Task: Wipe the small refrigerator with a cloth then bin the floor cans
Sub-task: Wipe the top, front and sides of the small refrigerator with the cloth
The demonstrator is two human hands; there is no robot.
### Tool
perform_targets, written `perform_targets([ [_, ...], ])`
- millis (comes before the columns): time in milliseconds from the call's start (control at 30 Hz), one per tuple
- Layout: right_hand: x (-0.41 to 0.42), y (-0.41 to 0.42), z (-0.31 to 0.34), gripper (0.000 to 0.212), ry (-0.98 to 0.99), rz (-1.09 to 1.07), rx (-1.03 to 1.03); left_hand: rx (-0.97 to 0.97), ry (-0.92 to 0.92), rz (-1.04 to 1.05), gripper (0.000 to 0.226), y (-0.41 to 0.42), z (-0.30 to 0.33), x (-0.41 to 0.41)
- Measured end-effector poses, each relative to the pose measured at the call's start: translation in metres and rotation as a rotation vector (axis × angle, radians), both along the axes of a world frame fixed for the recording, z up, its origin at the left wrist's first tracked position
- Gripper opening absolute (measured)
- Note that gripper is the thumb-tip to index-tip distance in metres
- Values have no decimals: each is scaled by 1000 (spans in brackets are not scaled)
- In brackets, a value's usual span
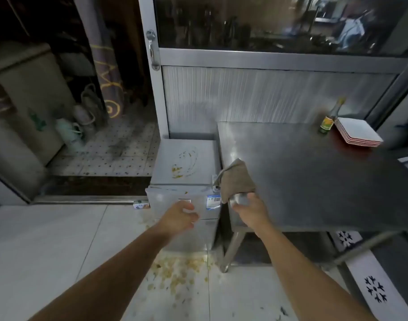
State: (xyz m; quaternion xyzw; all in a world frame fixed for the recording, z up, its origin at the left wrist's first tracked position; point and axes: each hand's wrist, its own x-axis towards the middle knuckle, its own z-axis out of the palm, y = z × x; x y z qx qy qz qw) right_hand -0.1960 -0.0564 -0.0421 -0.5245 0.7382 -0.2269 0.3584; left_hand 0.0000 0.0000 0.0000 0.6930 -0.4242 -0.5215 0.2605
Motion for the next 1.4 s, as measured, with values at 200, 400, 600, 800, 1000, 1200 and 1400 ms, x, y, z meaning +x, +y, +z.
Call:
perform_targets([
  [200, -12, -83, -27, 54, 230, -143, -52, -19, -75, -16, 27, -69, -19, -1],
  [400, -2, -116, -53, 55, 437, -216, 40, -8, -69, 1, 28, -99, -26, 0],
  [600, 21, -124, -44, 21, 276, -192, -91, -39, -85, -56, 19, -108, -20, 23],
  [800, 81, -123, 9, 7, -226, -11, -266, -47, -130, -56, 21, -117, -5, 71],
  [1000, 155, -112, 63, 10, -502, 172, -179, 4, 149, 168, 43, -131, 10, 143],
  [1200, 208, -104, 74, 12, -396, 258, -111, 39, 494, 202, 40, -144, 12, 197],
  [1400, 208, -113, 46, 55, -448, 167, 66, 5, 330, 71, 58, -166, -7, 221],
])
